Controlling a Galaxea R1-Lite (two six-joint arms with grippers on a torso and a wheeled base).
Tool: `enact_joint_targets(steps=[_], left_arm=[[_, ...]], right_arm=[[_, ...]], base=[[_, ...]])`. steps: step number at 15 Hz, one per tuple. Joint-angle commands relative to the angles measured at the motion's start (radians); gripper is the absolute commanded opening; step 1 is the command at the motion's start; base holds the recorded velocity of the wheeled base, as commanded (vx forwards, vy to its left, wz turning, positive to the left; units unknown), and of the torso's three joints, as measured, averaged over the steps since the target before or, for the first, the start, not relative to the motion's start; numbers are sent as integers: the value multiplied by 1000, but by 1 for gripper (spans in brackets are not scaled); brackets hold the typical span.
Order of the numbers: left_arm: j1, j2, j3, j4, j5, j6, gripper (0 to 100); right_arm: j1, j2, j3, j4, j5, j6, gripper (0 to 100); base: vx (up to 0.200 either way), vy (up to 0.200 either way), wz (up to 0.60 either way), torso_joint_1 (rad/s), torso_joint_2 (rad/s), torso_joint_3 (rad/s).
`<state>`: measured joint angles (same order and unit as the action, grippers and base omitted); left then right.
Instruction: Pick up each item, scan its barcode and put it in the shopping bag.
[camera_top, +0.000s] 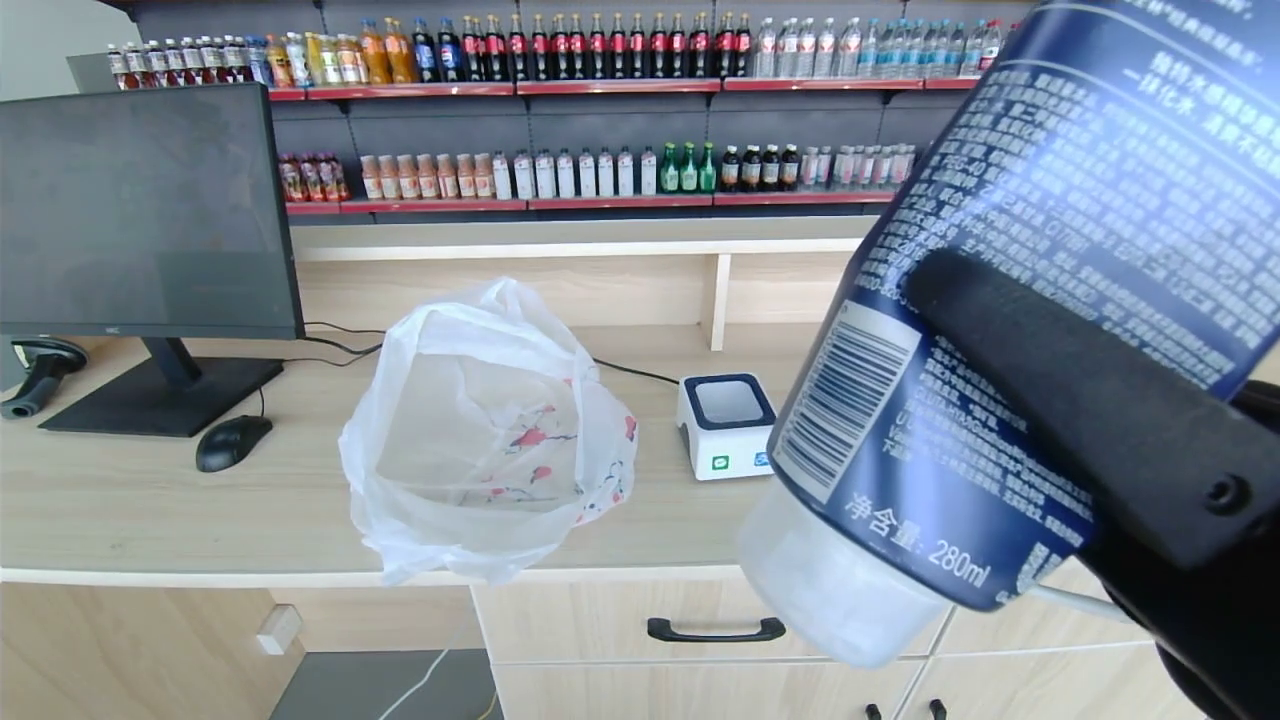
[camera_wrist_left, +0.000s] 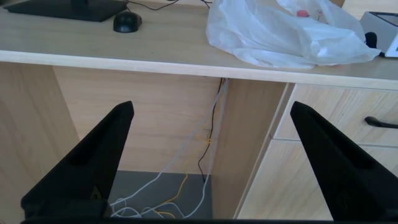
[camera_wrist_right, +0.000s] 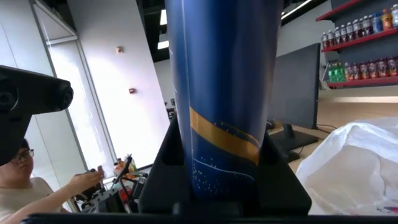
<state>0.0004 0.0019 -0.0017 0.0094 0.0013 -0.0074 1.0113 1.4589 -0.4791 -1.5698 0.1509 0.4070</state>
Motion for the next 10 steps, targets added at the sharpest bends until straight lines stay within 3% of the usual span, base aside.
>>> enact_joint_targets(steps=[1, 3, 10], left_arm=[[0, 0, 0, 0, -1, 0, 100], [1, 0, 0, 0, -1, 0, 100], [0, 0, 0, 0, -1, 0, 100]], right_arm=[[0, 4, 1, -1, -5, -8, 0], [-49, 35, 5, -1, 1, -80, 0], [-100, 146, -3, -1, -2, -243, 0]], base=[[0, 0, 0, 0, 0, 0], [0, 0, 0, 0, 0, 0], [0, 0, 0, 0, 0, 0]])
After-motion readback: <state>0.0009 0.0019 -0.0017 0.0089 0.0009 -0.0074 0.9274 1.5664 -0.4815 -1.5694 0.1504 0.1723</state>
